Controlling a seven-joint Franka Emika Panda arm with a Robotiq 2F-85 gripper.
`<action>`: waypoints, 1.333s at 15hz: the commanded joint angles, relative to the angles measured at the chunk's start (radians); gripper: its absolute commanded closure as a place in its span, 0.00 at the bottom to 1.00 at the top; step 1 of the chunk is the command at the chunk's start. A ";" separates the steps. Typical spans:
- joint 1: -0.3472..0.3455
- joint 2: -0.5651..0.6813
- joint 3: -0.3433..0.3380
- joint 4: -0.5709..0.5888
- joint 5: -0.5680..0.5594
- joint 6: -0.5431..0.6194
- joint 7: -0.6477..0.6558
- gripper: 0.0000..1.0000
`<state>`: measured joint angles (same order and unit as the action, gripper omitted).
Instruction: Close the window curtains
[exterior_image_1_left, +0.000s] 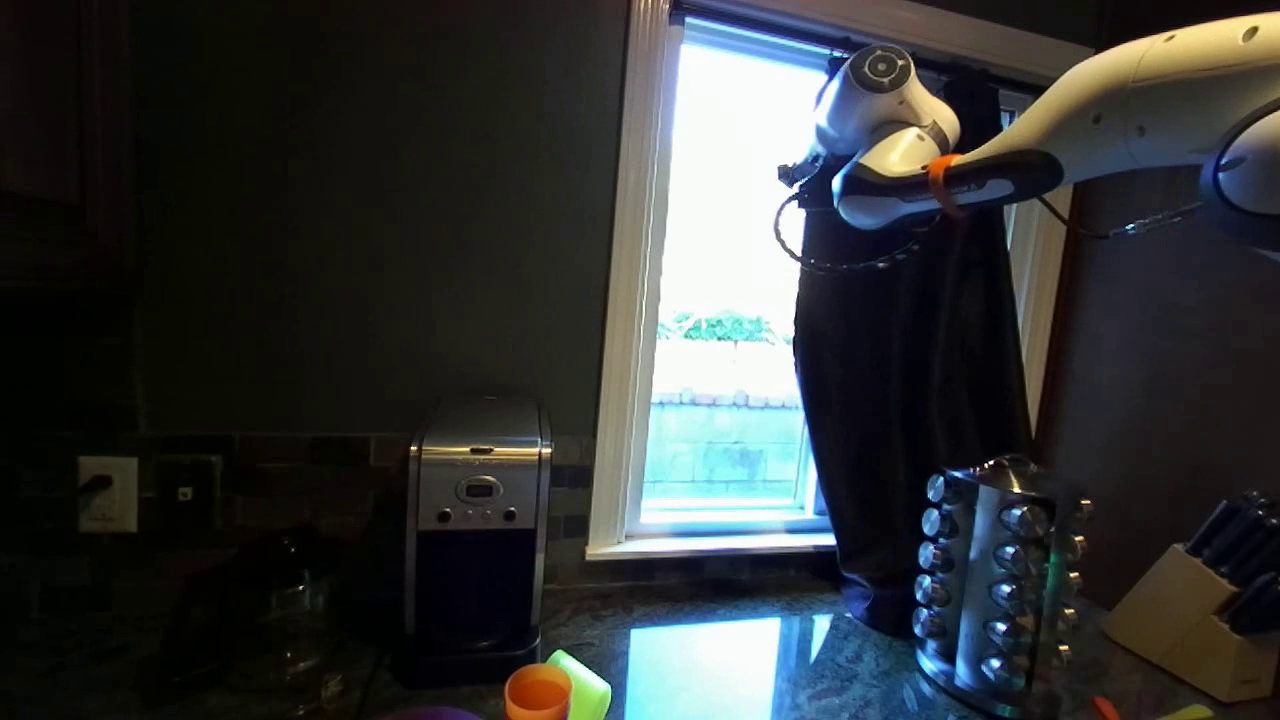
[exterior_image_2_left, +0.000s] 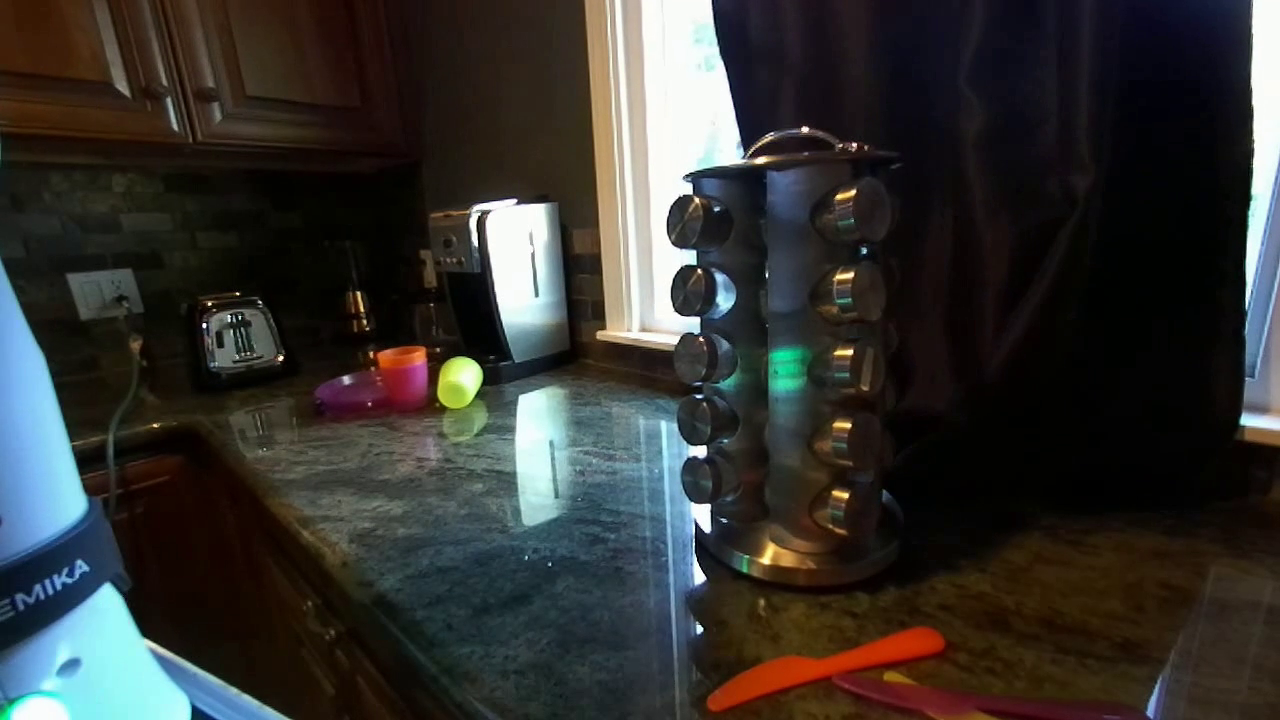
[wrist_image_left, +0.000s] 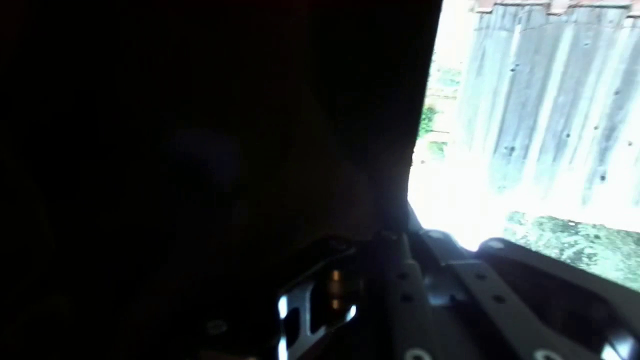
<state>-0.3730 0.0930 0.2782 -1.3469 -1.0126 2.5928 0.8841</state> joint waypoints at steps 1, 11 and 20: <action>-0.009 -0.148 0.031 -0.217 0.239 0.076 -0.166 0.99; 0.054 -0.157 0.042 -0.289 0.482 0.241 -0.335 0.99; 0.030 -0.119 0.030 -0.213 0.382 0.310 -0.247 0.98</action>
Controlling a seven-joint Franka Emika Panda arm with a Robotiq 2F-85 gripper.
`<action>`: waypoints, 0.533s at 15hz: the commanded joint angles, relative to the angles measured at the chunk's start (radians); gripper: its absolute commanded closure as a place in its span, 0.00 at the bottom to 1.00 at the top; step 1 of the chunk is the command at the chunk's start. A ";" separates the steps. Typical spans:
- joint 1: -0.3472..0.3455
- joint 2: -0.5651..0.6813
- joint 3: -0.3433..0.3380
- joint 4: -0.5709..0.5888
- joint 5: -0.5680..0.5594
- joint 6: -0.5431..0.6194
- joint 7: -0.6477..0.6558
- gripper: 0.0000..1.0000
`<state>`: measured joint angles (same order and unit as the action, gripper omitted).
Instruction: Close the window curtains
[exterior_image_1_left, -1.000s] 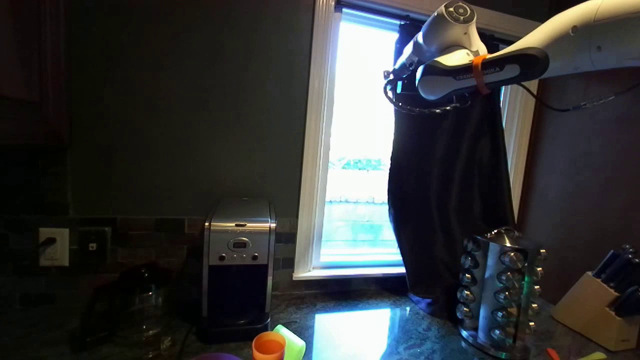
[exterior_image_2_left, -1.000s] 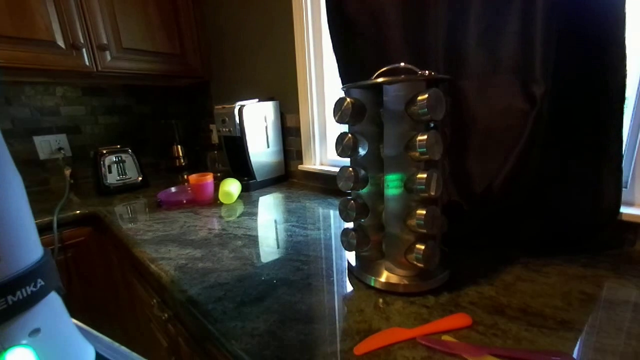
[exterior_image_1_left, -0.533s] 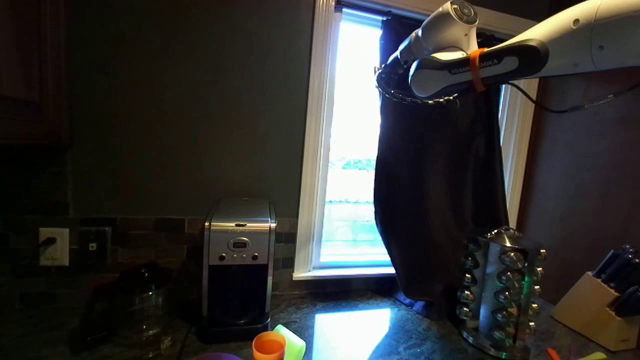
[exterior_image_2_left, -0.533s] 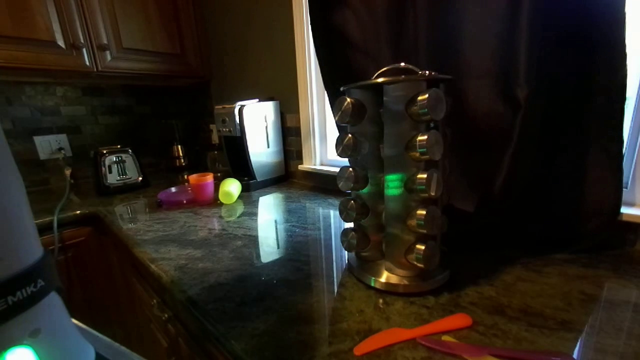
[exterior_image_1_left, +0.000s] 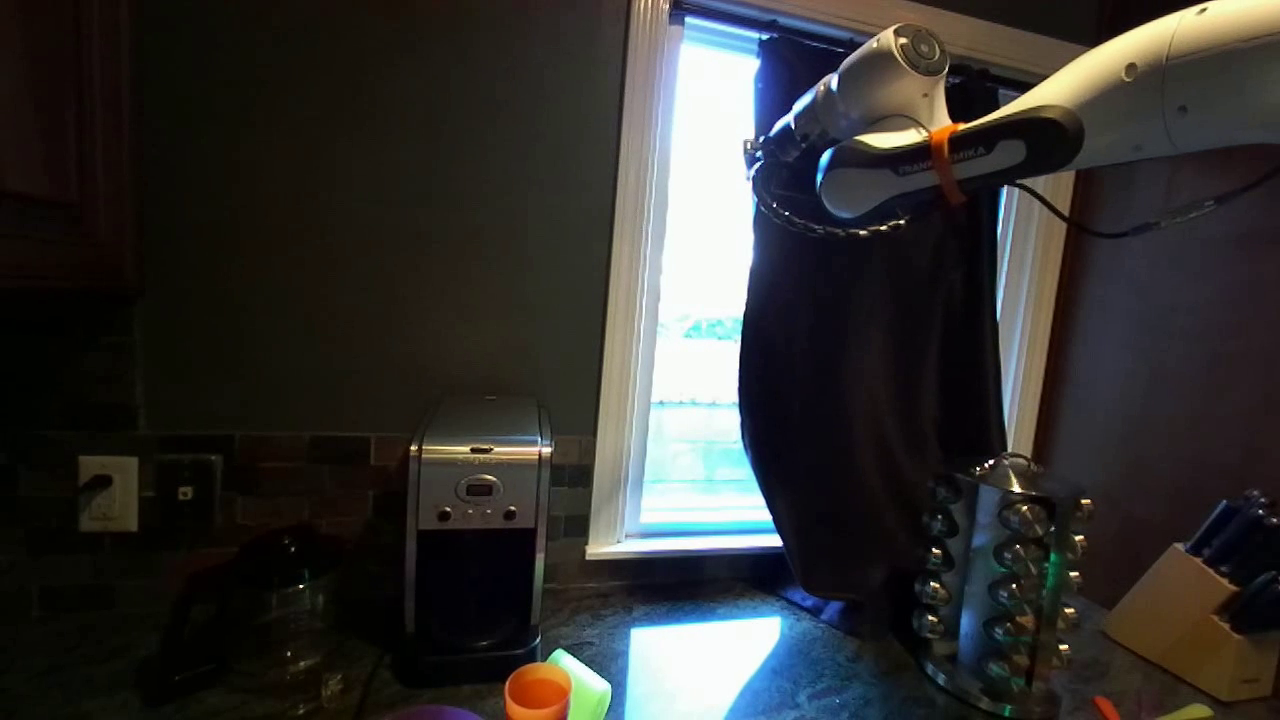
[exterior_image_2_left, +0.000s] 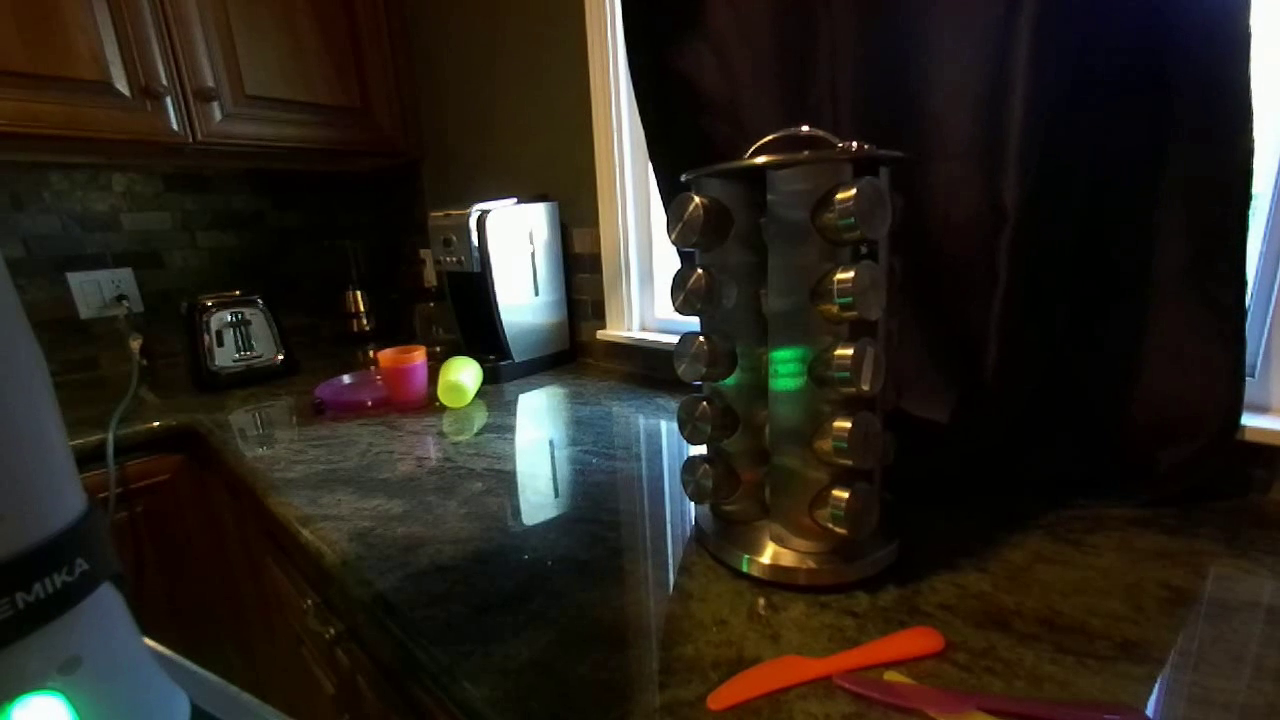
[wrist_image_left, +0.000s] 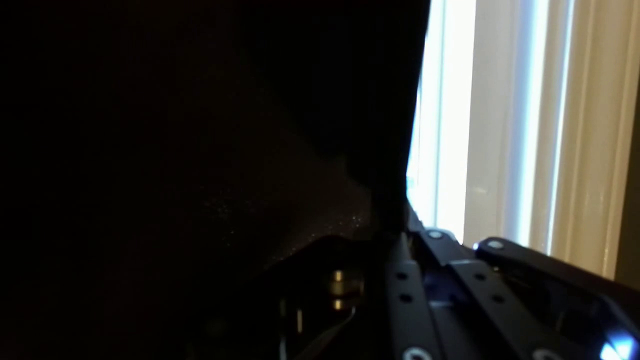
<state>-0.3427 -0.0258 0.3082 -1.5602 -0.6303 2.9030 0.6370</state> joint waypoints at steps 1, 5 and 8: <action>0.000 0.000 0.000 0.000 0.000 0.000 0.001 0.98; 0.034 0.031 0.025 -0.036 0.112 0.059 -0.054 0.99; 0.076 0.070 0.075 -0.043 0.170 0.133 -0.064 0.99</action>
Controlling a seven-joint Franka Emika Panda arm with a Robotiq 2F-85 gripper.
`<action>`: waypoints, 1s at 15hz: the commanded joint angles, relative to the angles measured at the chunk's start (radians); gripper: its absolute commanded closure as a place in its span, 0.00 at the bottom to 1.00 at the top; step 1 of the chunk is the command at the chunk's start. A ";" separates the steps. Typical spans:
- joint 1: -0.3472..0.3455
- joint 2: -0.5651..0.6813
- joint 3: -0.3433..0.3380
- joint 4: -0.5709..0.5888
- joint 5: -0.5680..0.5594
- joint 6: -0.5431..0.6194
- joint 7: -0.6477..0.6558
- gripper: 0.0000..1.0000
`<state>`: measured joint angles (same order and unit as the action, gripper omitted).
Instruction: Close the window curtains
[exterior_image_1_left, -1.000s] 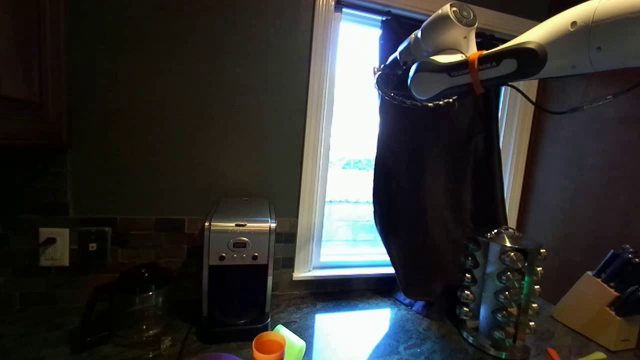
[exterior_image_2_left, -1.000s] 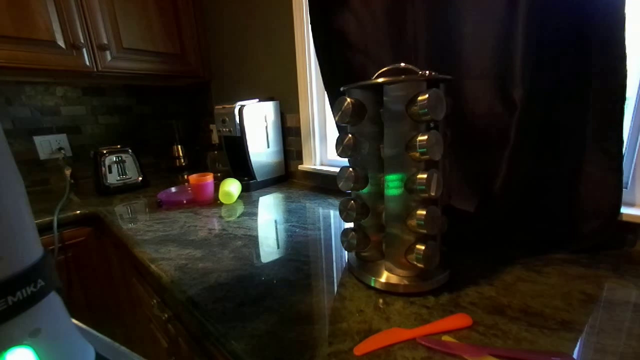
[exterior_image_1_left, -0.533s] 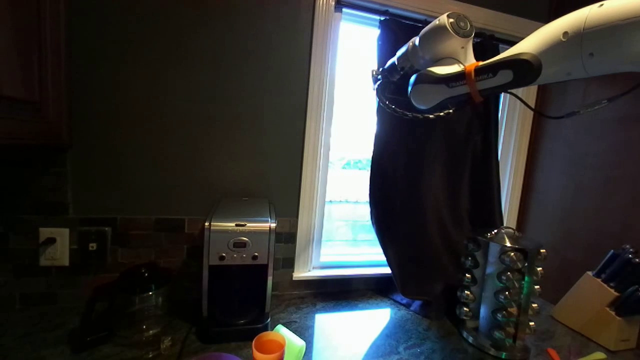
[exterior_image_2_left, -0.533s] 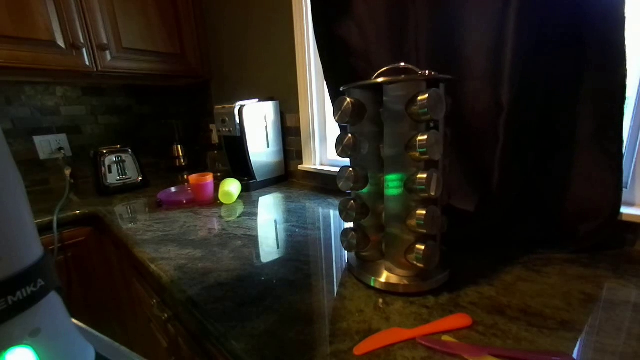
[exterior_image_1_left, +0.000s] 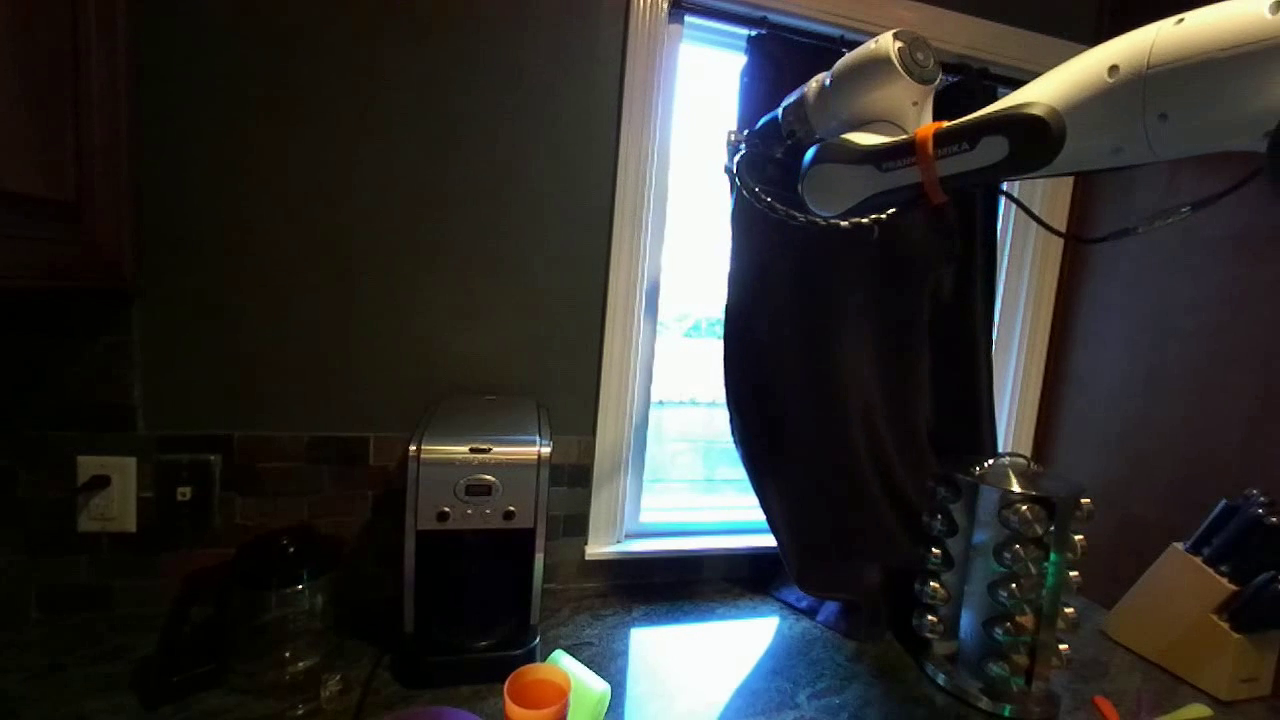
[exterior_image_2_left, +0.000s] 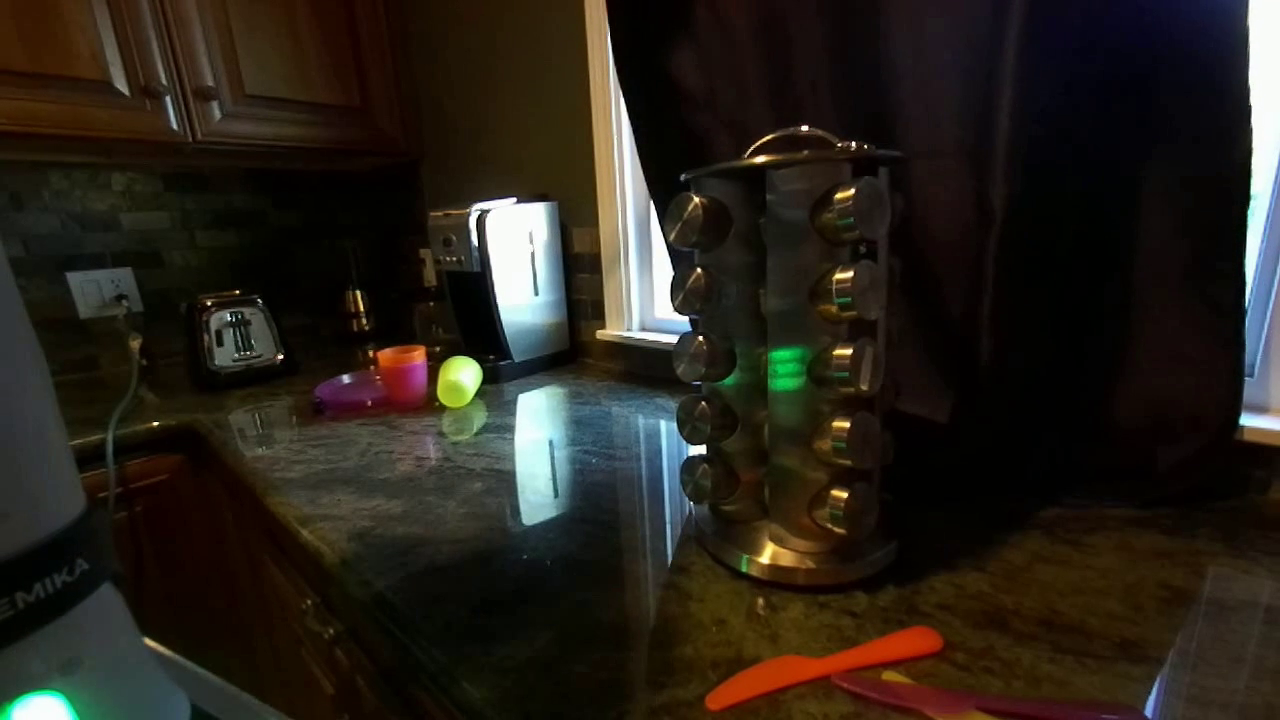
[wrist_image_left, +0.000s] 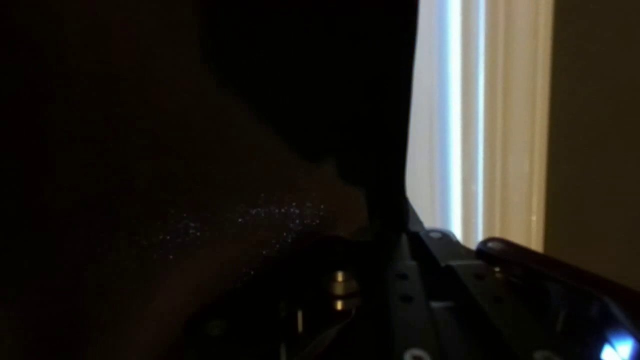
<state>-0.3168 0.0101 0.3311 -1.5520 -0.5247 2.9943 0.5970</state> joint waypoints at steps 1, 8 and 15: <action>0.060 0.054 0.070 -0.046 0.077 0.072 -0.039 0.99; 0.079 0.180 0.206 0.030 0.170 0.156 -0.140 0.73; 0.036 0.086 0.291 -0.045 0.257 -0.222 -0.268 0.27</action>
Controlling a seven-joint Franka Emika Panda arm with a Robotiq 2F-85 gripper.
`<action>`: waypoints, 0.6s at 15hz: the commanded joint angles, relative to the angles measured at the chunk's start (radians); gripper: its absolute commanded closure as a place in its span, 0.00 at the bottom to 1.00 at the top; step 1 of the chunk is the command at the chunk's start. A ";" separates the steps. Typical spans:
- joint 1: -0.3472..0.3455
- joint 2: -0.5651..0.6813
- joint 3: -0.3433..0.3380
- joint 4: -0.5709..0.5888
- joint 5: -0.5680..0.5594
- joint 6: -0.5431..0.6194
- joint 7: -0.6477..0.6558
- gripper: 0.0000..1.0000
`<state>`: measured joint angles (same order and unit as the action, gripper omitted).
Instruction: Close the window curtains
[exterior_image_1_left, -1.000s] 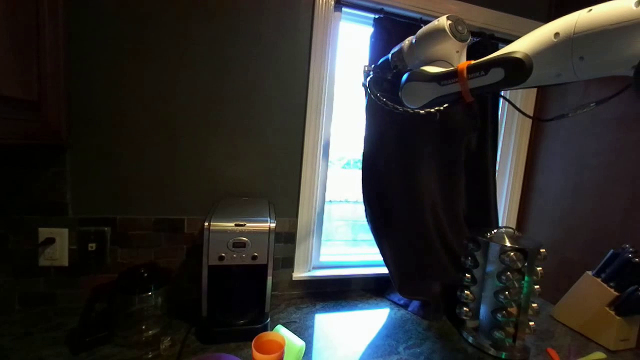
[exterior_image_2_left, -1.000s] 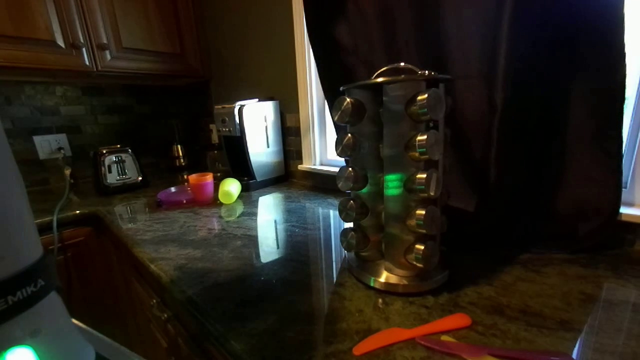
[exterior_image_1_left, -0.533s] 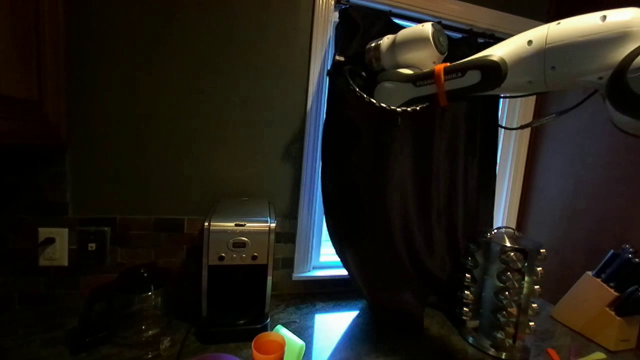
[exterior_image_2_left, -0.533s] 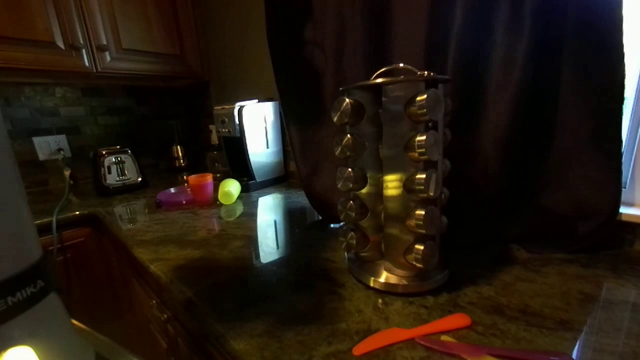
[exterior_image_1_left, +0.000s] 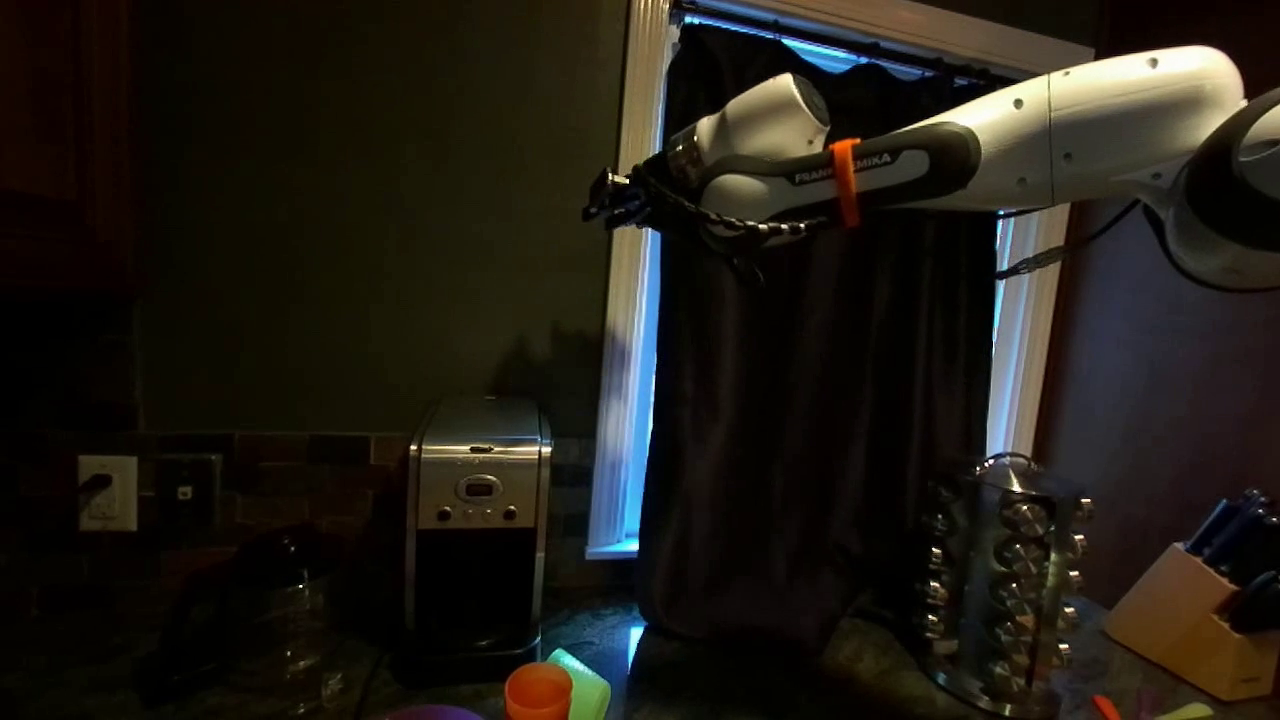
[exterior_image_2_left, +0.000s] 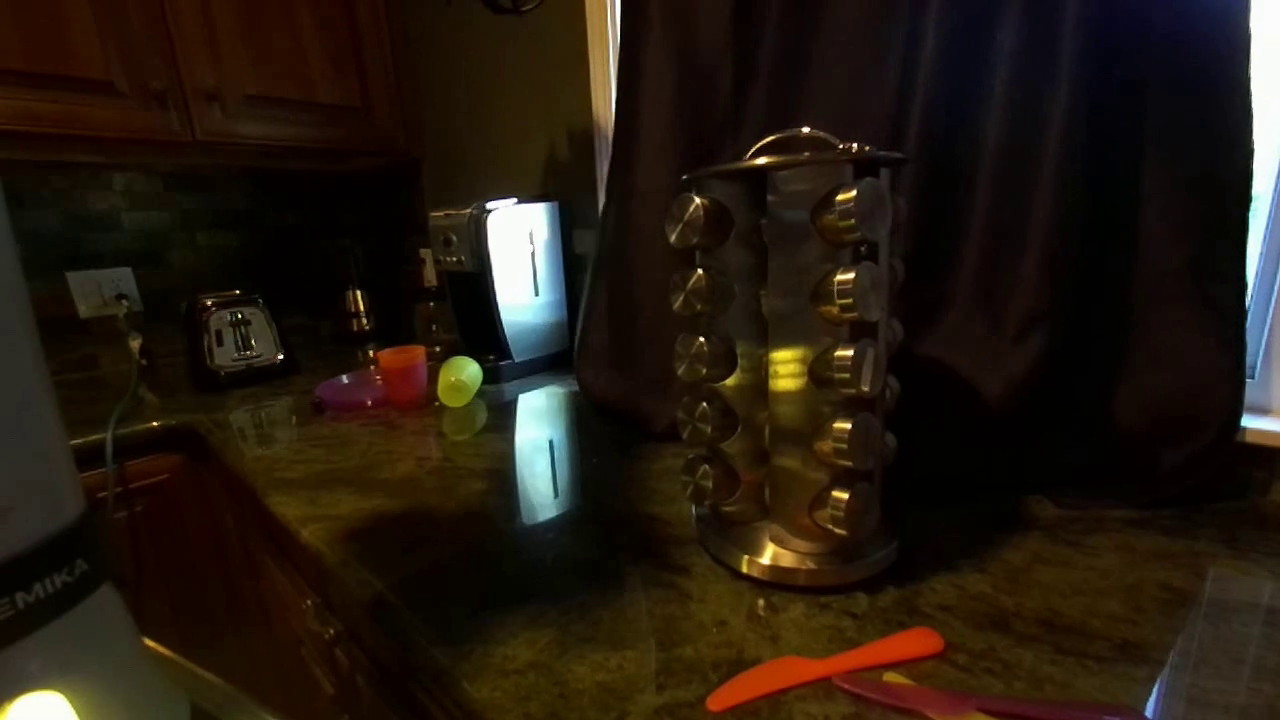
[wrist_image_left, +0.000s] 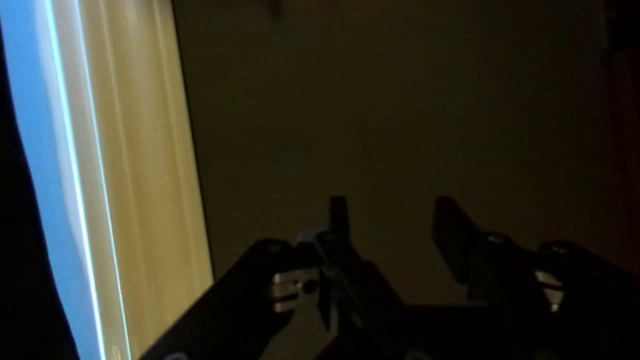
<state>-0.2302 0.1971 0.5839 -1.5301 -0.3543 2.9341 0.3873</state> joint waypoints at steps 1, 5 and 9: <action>-0.064 -0.136 0.042 -0.079 0.118 -0.230 -0.077 0.20; -0.108 -0.312 0.012 -0.130 0.320 -0.528 -0.202 0.00; -0.119 -0.496 -0.086 -0.179 0.457 -0.863 -0.265 0.00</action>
<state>-0.3331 -0.1377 0.5641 -1.6125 0.0076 2.2456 0.1659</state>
